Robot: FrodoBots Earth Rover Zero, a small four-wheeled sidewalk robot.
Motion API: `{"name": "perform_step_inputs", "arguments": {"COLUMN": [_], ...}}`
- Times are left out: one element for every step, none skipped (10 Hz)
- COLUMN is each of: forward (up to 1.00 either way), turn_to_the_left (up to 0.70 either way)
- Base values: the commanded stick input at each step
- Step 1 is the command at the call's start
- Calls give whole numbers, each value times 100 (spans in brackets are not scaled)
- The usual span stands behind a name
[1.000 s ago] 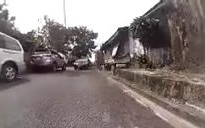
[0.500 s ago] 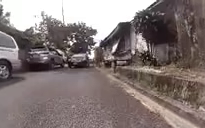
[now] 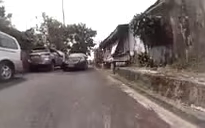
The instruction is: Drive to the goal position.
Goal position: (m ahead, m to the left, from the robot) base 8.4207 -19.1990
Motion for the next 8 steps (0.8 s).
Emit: {"name": "perform_step_inputs", "arguments": {"forward": [-70, -63, 0, 0, 0, 0, 0, 0], "turn_to_the_left": [0, 0, 0, 0, 0, 0, 0, 0]}}
